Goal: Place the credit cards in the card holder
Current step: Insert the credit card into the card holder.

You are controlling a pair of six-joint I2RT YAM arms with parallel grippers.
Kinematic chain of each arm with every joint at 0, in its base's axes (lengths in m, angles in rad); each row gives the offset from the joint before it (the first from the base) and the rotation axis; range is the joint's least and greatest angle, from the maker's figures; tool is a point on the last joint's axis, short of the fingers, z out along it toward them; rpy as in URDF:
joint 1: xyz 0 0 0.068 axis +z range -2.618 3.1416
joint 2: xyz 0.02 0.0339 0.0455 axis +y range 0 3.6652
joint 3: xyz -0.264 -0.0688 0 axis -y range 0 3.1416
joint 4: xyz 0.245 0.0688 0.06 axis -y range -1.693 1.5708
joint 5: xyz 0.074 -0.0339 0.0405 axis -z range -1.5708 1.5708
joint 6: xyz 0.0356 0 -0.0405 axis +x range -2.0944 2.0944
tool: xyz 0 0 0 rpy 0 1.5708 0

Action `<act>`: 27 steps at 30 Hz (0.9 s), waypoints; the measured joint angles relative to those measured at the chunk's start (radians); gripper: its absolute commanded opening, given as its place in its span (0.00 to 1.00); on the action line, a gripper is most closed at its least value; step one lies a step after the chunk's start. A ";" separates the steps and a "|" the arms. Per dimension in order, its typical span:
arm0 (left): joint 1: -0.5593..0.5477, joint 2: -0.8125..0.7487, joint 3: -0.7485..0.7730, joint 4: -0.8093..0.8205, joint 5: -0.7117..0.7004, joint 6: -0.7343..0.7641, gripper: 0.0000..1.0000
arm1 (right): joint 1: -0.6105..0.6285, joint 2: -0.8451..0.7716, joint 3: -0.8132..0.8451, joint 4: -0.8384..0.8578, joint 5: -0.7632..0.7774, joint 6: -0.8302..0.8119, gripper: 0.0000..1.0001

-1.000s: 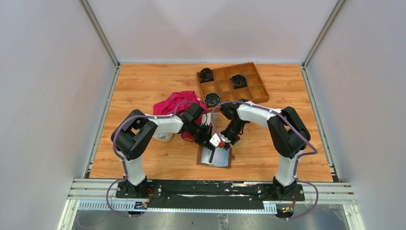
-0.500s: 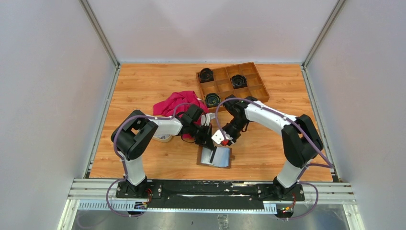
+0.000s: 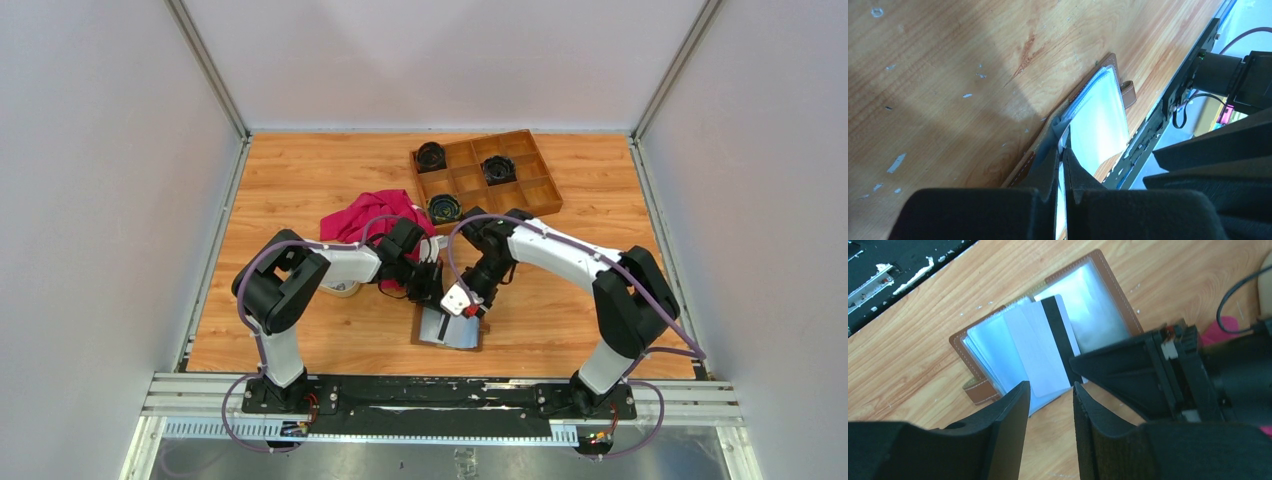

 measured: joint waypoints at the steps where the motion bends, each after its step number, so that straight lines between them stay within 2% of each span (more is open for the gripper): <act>1: 0.000 0.000 0.000 0.000 0.000 0.000 0.04 | 0.008 0.000 0.000 0.001 0.001 -0.003 0.39; 8: 0.000 0.000 0.000 0.000 -0.001 0.000 0.07 | 0.059 -0.009 -0.042 0.090 0.051 0.016 0.35; 15: -0.001 0.000 0.000 0.000 -0.005 0.000 0.09 | 0.154 -0.016 -0.059 0.206 0.120 0.052 0.26; 27: -0.001 0.000 -0.008 0.010 -0.006 -0.003 0.12 | 0.254 0.008 -0.066 0.301 0.209 0.086 0.17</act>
